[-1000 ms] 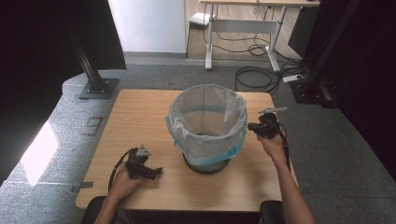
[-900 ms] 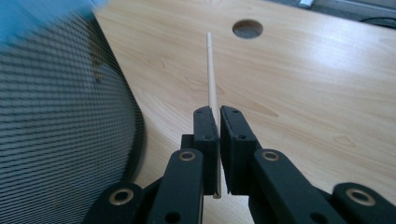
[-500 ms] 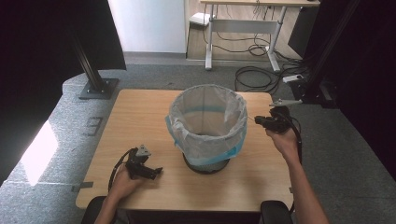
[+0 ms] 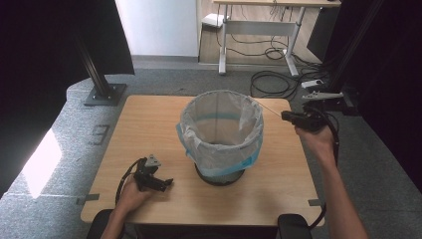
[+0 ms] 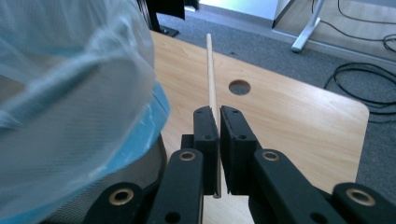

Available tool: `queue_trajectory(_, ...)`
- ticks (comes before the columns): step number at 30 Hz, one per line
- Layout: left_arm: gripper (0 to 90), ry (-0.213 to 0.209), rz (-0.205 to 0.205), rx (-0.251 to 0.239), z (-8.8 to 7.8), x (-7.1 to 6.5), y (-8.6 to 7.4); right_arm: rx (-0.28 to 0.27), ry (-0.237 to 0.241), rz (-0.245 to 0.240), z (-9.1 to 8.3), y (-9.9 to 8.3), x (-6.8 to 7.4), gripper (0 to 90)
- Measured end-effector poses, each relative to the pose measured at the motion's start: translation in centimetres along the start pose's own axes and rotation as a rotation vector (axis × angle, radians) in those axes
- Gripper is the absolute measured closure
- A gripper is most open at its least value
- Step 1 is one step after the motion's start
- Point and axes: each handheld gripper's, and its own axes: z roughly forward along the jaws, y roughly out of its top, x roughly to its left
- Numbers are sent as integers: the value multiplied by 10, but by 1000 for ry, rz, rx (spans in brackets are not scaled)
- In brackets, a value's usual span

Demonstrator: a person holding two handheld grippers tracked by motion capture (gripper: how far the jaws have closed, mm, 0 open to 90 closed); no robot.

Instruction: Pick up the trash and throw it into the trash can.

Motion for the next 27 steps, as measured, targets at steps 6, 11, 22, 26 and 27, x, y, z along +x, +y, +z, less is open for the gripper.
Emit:
queue_trajectory(6, 0, 0, 0, -1, 0, 0, 0, -16, -2, -16, -16, 16, 4, 848)
queue_trajectory(11, 0, 0, 0, -1, 0, 0, 0, -41, 6, -44, -35, 35, 13, 848)
queue_trajectory(22, 0, 0, 0, -1, 0, 0, 0, -74, 89, -120, -65, 58, 47, 848)
queue_trajectory(26, 0, 0, 0, -1, 0, 0, 0, -49, 142, -178, -68, 61, 71, 848)
queue_trajectory(27, 0, 0, 0, -1, 0, 0, 0, -49, 142, -178, -68, 61, 71, 848)
